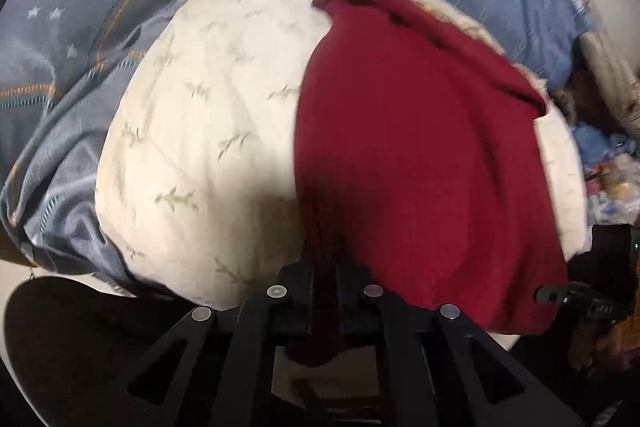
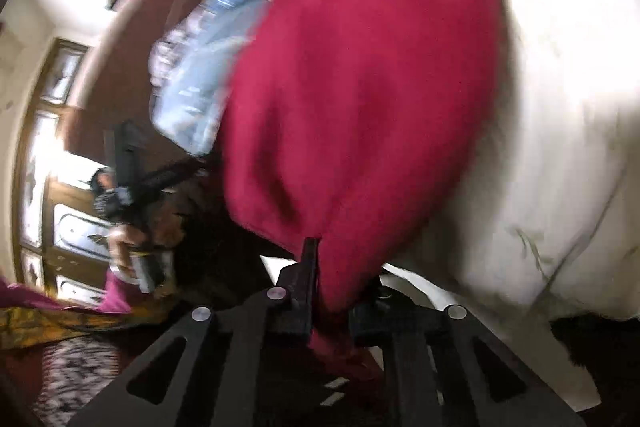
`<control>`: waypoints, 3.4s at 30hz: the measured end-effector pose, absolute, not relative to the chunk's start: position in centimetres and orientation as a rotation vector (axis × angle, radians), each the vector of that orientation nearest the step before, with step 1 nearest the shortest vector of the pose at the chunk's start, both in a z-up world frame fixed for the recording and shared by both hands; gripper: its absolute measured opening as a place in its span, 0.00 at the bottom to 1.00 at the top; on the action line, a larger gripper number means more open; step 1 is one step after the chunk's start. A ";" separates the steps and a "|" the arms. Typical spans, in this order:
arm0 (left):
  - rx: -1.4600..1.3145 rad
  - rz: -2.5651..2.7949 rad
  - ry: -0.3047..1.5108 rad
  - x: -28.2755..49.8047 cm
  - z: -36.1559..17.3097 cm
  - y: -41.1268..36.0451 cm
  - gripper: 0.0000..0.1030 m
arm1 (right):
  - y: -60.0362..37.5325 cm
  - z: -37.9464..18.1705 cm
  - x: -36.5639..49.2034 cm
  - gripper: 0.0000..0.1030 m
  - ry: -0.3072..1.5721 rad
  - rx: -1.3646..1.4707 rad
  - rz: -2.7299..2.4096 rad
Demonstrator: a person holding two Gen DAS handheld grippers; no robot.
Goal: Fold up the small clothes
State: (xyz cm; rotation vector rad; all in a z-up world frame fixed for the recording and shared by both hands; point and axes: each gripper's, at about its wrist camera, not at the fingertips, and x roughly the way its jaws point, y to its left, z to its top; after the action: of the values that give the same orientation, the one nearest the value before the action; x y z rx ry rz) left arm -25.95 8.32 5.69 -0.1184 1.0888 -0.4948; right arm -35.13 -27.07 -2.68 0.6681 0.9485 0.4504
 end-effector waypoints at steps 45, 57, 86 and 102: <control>-0.249 -0.525 0.790 5.1 9.3 -6.8 0.74 | -46.4 8.0 -16.2 0.53 0.565 0.674 0.003; -0.124 -0.447 0.955 7.5 4.9 -9.3 0.72 | -48.3 3.9 -8.7 0.49 0.745 0.647 -0.184; -0.048 -0.759 0.997 -0.5 2.8 -3.4 0.15 | -38.7 1.7 -21.7 0.09 0.645 0.709 -0.018; -0.091 -0.671 0.955 -2.8 4.9 0.7 0.27 | -39.2 2.7 -23.5 0.34 0.688 0.666 -0.131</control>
State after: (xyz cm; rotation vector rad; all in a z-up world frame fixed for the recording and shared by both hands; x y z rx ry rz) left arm -2.77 0.67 4.87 -0.0906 0.9547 -0.6707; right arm -23.52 -39.24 2.74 0.6662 0.6884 -0.1314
